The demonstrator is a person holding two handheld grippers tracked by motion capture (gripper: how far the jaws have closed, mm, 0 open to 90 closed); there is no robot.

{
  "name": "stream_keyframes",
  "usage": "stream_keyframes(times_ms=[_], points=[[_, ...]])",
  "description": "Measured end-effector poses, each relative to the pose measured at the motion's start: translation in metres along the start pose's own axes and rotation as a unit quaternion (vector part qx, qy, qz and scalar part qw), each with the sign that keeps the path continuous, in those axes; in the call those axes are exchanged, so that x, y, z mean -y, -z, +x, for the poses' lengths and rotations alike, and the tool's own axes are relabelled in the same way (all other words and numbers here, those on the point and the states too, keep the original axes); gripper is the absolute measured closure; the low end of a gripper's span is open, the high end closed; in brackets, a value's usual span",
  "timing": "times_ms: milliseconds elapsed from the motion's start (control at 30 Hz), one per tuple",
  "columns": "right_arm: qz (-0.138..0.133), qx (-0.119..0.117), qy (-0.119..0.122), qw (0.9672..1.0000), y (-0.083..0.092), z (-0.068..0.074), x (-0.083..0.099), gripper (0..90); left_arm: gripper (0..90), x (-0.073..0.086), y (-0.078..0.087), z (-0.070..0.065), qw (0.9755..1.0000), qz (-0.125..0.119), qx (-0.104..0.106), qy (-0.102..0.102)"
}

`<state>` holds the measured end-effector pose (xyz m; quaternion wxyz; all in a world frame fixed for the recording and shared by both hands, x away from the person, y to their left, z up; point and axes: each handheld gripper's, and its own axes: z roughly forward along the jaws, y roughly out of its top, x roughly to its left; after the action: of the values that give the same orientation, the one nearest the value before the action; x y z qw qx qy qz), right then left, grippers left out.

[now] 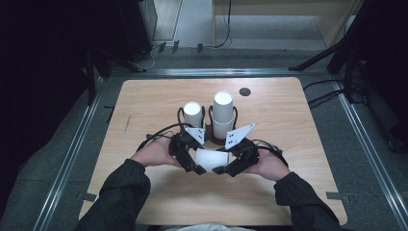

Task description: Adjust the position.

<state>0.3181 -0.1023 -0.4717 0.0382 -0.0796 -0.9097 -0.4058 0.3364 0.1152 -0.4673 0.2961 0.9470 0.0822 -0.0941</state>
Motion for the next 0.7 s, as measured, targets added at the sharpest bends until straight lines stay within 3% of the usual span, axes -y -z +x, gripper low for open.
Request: stream_keyframes(times_ms=[67, 267, 400, 533, 700], points=[[-0.005, -0.002, -0.001, 1.0, 0.003, -0.001, 0.0, 31.7, 14.9, -0.001, 0.003, -0.001, 0.9998, -0.013, -0.011, -0.009], [-0.02, 0.003, -0.005, 0.9998, 0.01, -0.003, 0.0, 31.4, 9.6, 0.001, 0.008, 0.001, 0.9982, -0.057, -0.02, 0.007], [-0.033, 0.004, -0.007, 0.9994, 0.014, -0.004, -0.002, 31.3, 7.5, 0.004, 0.014, 0.0, 0.9958, -0.086, -0.025, 0.018], [-0.039, 0.002, -0.008, 0.9992, 0.016, -0.004, -0.003, 31.3, 2.0, 0.007, 0.016, -0.002, 0.9944, -0.098, -0.026, 0.03], [-0.055, -0.005, -0.006, 0.9985, 0.019, -0.003, -0.006, 31.3, 1.9, 0.012, 0.018, -0.007, 0.9916, -0.121, -0.028, 0.038]])
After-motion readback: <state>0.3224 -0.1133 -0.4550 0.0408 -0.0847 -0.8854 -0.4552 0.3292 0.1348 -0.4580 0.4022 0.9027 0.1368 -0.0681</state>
